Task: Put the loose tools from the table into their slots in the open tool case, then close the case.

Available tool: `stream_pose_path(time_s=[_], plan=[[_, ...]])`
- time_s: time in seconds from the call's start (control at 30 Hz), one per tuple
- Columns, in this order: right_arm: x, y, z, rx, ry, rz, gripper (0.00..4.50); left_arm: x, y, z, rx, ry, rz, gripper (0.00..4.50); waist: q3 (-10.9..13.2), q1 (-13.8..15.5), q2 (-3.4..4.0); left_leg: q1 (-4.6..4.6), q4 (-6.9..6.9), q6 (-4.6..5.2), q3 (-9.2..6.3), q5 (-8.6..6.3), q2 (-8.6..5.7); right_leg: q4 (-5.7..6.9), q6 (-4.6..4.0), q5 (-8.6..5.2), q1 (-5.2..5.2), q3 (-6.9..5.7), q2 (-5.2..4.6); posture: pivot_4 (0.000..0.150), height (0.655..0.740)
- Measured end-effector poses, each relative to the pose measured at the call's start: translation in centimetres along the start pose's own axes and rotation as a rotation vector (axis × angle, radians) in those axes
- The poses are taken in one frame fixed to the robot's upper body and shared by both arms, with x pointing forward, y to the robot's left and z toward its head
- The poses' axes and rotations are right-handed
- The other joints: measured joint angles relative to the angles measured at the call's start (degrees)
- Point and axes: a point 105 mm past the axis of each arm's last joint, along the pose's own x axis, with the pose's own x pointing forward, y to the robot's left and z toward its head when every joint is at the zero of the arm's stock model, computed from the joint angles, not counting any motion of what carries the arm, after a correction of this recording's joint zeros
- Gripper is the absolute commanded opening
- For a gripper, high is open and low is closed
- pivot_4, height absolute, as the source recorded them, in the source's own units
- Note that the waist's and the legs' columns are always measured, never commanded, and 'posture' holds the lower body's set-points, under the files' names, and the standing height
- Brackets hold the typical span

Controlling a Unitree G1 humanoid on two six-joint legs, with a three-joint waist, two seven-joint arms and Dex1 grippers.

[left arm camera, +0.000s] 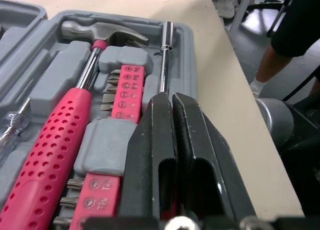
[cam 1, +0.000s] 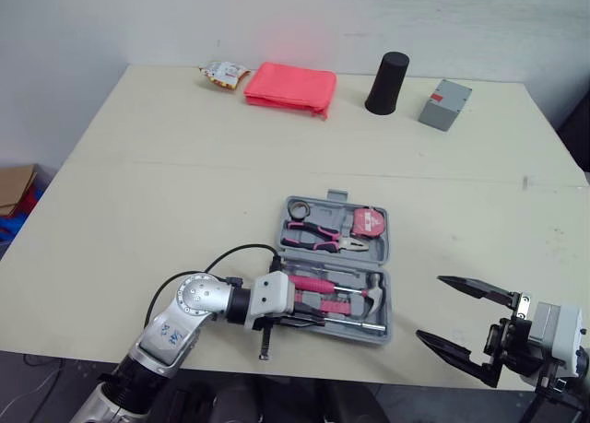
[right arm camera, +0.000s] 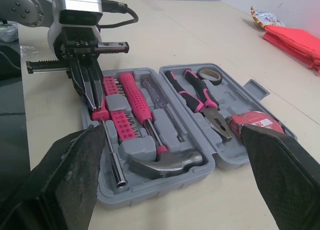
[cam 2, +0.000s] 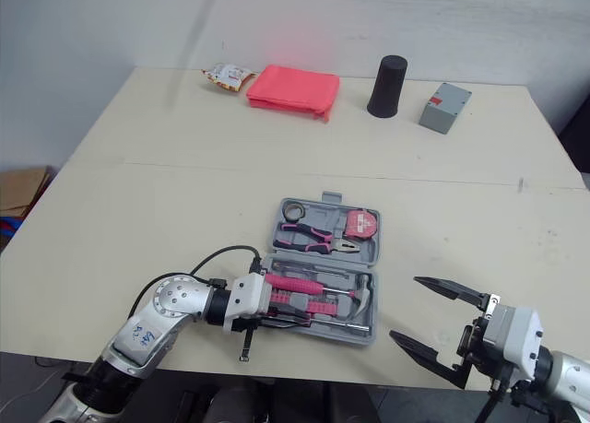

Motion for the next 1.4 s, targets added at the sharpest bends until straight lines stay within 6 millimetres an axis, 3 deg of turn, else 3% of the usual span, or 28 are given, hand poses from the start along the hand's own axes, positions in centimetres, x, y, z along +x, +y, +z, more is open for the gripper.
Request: stream_pose_path(time_s=[0.27, 0.43, 0.5, 0.57, 0.7, 0.83, 0.97, 1.1, 1.17, 1.27, 1.4], plan=[[-0.1, 0.1, 0.0, -0.008, -0.005, 0.008, 4.50, 0.4, 0.0, -0.3, -0.008, 0.076, -0.006, 0.08, -0.23, 0.01, 0.11, 0.20, -0.05, 0.00, 0.00, -0.04, -0.01, -0.03, -0.01, 0.00, 0.21, 0.00, -0.02, 0.150, 0.7400], [-0.4, 0.4, -0.4, -0.006, -0.002, 0.008, 4.50, 1.0, 0.2, -0.7, -0.027, 0.125, 0.012, 0.08, -0.34, -0.05, 0.17, 0.82, -0.33, 0.22, 0.00, -0.30, 0.02, -0.31, -0.16, -0.07, 1.13, 0.00, -0.04, 0.150, 0.7400], [-0.6, 0.5, -0.7, 0.010, 0.008, 0.010, 4.50, 1.2, 0.2, -0.9, -0.026, 0.141, 0.015, 0.08, -1.04, -0.04, 0.13, 0.92, -0.87, 0.05, 0.01, -0.33, -0.01, -0.93, -0.89, -0.16, 1.29, 0.00, -0.06, 0.150, 0.7400], [-0.9, 0.6, -1.1, 0.030, 0.026, 0.002, 4.50, 1.4, 0.2, -1.0, -0.023, 0.143, 0.016, 0.08, -1.53, -0.03, 0.24, 0.91, -1.00, 0.07, 0.02, -0.26, -0.01, -1.24, -1.01, -0.06, 1.34, -0.01, -0.06, 0.150, 0.7400], [-0.9, -0.4, -2.1, 0.058, 0.086, -0.076, 4.50, 1.4, 0.7, -0.8, -0.023, 0.047, 0.053, 0.08, -1.69, -0.16, 0.45, 0.85, -1.00, 0.18, 0.10, -0.19, -0.02, -1.41, -1.10, 0.13, 1.19, -0.01, -0.14, 0.150, 0.7400], [-1.0, -2.8, -3.6, 0.077, 0.187, -0.209, 4.50, -0.6, 0.7, 0.6, -0.062, -0.137, 0.066, 0.08, -1.49, -0.40, 0.23, 0.65, -1.06, 0.02, 0.06, 0.00, 0.03, -1.42, -1.16, 0.27, 0.73, -0.09, -0.05, 0.150, 0.7400], [0.1, -4.2, -3.8, 0.086, 0.177, -0.199, 3.24, -4.6, 2.1, 2.7, -0.124, -0.265, 0.121, 0.00, -1.36, -0.48, 0.27, 0.62, -1.14, 0.12, 0.06, 0.12, 0.05, -1.44, -0.44, 0.64, 0.68, -0.15, -0.01, 0.150, 0.7400], [0.8, -5.8, -5.0, 0.107, 0.234, -0.151, 1.00, -8.9, 4.6, 2.4, -0.150, -0.224, 0.269, 0.00, -1.27, -0.30, 0.40, 0.31, -1.18, 0.01, 0.08, 0.09, 0.04, -1.50, -0.43, 0.59, 0.28, -0.15, 0.03, 0.150, 0.7400], [1.9, -6.4, -5.5, 0.104, 0.262, -0.111, 0.05, -10.3, 6.0, 0.7, -0.163, -0.147, 0.358, 0.00, -1.26, -0.24, 0.41, -0.04, -1.05, -0.01, 0.09, 0.11, 0.04, -1.47, -0.38, 0.61, -0.06, -0.15, 0.07, 0.150, 0.7400], [3.4, -6.8, -6.4, 0.150, 0.303, -0.069, 0.05, -11.2, 7.2, -2.2, -0.188, -0.033, 0.434, 0.00, -1.24, -0.19, 0.42, -0.35, -0.97, -0.04, 0.17, 0.17, 0.05, -1.45, -0.28, 0.60, -0.36, -0.11, 0.07, 0.150, 0.7400], [5.0, -6.8, -7.2, 0.154, 0.351, -0.011, 0.05, -9.6, 7.7, -4.3, -0.199, 0.036, 0.433, 0.00, -1.23, 0.31, 0.41, -0.84, -0.80, -0.03, 0.28, 0.17, 0.01, -1.25, -0.12, 0.51, -0.92, -0.04, 0.06, 0.150, 0.7400]])
